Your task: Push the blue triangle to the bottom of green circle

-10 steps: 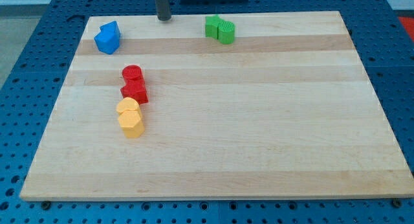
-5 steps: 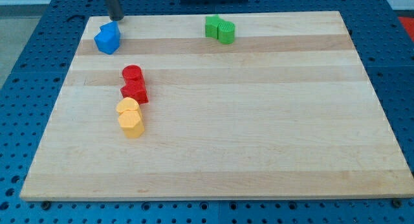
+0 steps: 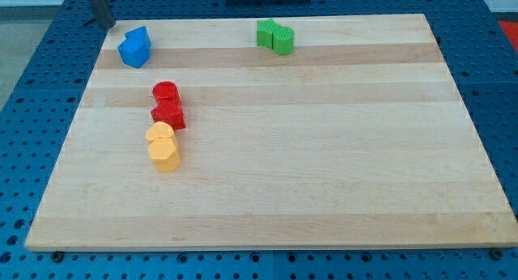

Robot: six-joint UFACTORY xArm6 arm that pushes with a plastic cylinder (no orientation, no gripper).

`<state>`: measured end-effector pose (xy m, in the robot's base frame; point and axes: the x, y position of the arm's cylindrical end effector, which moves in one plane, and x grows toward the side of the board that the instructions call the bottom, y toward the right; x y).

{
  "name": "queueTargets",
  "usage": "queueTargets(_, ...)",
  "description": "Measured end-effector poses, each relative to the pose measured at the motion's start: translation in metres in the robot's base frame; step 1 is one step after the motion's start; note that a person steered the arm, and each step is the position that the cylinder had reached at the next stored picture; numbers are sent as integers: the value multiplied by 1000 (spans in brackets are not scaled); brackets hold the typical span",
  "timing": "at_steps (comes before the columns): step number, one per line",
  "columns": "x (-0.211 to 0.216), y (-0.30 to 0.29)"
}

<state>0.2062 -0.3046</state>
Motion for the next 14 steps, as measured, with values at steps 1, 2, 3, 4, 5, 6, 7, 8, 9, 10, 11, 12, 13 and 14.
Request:
queueTargets(1, 7, 0)
queueTargets(2, 7, 7)
queueTargets(3, 7, 8)
queueTargets(4, 20, 22)
queueTargets(5, 41, 36)
queueTargets(6, 45, 55)
queueTargets(7, 51, 92)
queueTargets(8, 57, 118)
queueTargets(9, 72, 138)
queueTargets(10, 93, 171)
queueTargets(11, 103, 198)
queueTargets(12, 104, 222)
queueTargets(13, 109, 249)
queueTargets(14, 113, 249)
